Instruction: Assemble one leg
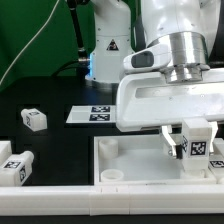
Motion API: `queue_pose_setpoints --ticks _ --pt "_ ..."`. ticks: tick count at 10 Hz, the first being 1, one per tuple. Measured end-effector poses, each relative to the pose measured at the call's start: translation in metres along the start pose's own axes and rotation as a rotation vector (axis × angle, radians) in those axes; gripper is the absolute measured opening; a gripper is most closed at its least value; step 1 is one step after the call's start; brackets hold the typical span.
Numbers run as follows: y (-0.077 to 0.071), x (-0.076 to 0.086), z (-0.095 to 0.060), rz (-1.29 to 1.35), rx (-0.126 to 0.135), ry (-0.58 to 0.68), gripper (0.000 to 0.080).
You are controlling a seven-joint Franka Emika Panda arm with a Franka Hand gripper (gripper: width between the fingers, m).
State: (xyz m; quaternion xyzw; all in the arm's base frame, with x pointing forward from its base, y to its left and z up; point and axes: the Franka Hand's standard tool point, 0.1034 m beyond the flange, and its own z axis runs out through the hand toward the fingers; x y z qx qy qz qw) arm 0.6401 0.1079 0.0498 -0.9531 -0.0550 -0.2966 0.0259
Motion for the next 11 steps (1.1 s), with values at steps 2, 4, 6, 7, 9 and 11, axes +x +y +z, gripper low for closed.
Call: queue_pose_setpoints --ticks 2,4,6,7,9,11 --pt "0.003 0.0 0.001 0.002 -0.004 0.01 0.0282" --pt "0.003 -0.001 0.001 0.003 -0.004 0.005 0.0282" --pt "0.003 -0.003 0.003 0.003 -0.003 -0.006 0.0371" --pt "0.003 -0.003 0.002 0.004 -0.003 -0.01 0.0567" --pt "0.004 0.012 -0.018 0.008 0.001 -0.021 0.0623" --pt "0.004 0.025 -0.036 0.018 0.007 -0.029 0.0648"
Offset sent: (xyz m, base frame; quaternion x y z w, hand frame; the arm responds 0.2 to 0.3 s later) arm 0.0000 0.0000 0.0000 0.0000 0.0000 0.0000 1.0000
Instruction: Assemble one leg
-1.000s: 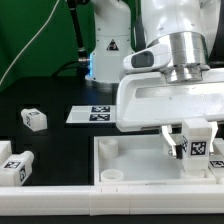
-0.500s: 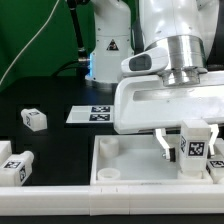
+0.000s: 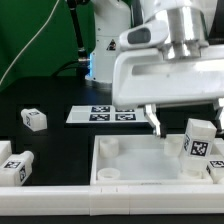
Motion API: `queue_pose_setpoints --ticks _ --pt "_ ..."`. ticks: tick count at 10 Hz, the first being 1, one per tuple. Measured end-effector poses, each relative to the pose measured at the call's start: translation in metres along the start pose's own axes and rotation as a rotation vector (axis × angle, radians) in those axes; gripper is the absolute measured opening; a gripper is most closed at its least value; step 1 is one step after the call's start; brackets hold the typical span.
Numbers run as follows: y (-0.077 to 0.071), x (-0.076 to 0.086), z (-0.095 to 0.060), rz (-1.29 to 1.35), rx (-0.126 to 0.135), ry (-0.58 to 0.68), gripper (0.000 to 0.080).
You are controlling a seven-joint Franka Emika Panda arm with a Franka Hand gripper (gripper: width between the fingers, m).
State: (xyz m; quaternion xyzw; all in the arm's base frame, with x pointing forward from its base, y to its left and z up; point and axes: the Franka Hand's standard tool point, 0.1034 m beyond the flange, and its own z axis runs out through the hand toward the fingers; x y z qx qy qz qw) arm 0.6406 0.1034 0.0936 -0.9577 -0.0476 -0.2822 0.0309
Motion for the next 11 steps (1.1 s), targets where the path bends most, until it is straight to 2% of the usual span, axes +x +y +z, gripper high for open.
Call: queue_pose_setpoints --ticks 2,4,5,6,7,9,11 --pt "-0.002 0.008 -0.011 0.004 0.011 -0.032 0.0649" --pt "-0.002 0.007 -0.01 0.003 0.01 -0.028 0.0649" --pt "-0.006 0.001 -0.008 0.006 0.026 -0.107 0.0649" --pt "-0.008 0.002 -0.008 0.02 0.044 -0.208 0.0649" --pt "-0.007 0.009 -0.007 0.049 0.05 -0.274 0.0649" --pt "-0.012 0.005 -0.008 0.08 0.064 -0.428 0.0649" --pt "-0.009 0.004 -0.001 0.086 0.072 -0.517 0.0649"
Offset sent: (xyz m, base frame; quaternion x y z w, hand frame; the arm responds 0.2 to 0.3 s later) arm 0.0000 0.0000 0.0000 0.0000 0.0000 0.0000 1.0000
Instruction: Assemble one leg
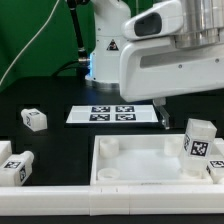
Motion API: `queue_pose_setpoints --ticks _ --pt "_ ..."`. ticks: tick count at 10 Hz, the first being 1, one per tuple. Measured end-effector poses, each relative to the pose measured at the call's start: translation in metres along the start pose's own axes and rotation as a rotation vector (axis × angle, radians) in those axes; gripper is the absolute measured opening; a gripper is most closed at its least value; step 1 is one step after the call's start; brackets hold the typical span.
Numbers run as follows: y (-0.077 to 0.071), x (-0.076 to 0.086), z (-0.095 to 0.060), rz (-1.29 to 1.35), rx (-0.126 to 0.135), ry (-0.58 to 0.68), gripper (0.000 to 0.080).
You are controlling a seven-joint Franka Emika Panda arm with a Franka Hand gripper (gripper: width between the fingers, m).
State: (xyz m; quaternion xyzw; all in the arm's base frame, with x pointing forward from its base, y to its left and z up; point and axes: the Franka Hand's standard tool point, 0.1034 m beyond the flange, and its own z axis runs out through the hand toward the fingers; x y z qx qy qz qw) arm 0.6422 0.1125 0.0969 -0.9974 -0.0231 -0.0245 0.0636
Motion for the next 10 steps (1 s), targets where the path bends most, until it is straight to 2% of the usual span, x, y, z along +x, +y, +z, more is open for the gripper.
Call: queue_pose_setpoints --ticks 1,2,4,6,8,9,10 --pt "0.0026 0.0009 0.0014 0.003 0.003 -0.055 0.0649" --pt "0.0048 0.0061 0.0028 0.005 0.003 -0.048 0.0649" --pt "0.0088 0.0062 0.0056 0.003 0.002 -0.046 0.0649" --pt "0.0064 0.006 0.0058 0.0 0.003 -0.046 0.0649" --pt "0.0066 0.006 0.006 0.0 0.003 -0.046 0.0402" --pt "0.0069 0.0062 0.0058 0.001 0.003 -0.046 0.0402" --pt "0.0072 0.0064 0.0054 0.001 0.003 -0.045 0.0286"
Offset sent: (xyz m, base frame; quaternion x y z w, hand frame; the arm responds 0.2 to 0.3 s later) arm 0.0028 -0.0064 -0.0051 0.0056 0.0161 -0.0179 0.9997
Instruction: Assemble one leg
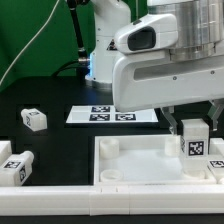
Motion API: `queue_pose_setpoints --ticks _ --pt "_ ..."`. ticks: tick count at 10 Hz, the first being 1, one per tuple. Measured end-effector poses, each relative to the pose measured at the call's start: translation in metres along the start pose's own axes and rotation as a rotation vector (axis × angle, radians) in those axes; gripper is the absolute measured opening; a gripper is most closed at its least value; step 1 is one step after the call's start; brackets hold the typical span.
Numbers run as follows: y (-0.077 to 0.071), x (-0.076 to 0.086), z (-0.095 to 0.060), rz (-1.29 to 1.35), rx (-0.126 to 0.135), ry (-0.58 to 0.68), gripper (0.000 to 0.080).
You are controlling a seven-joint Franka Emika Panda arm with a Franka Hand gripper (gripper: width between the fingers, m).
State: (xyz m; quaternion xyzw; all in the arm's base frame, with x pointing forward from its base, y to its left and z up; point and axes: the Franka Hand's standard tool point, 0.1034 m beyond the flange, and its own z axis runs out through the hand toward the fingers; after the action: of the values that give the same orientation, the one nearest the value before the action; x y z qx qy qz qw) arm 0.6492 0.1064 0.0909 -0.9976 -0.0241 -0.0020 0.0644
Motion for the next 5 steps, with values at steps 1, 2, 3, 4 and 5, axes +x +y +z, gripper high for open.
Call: queue_pose_setpoints --ticks 1,2,3,4,5 --pt "0.0 0.0 0.0 0.003 0.0 0.0 0.0286" --pt "-0.0001 0.0 0.0 0.019 0.0 0.0 0.0286" --pt "0.0 0.0 0.0 0.019 0.0 0.0 0.0286" --pt "-0.0003 0.0 0.0 0.038 0.002 0.0 0.0286" --pt "-0.0009 -0.0001 0.0001 0.139 0.003 0.0 0.0286"
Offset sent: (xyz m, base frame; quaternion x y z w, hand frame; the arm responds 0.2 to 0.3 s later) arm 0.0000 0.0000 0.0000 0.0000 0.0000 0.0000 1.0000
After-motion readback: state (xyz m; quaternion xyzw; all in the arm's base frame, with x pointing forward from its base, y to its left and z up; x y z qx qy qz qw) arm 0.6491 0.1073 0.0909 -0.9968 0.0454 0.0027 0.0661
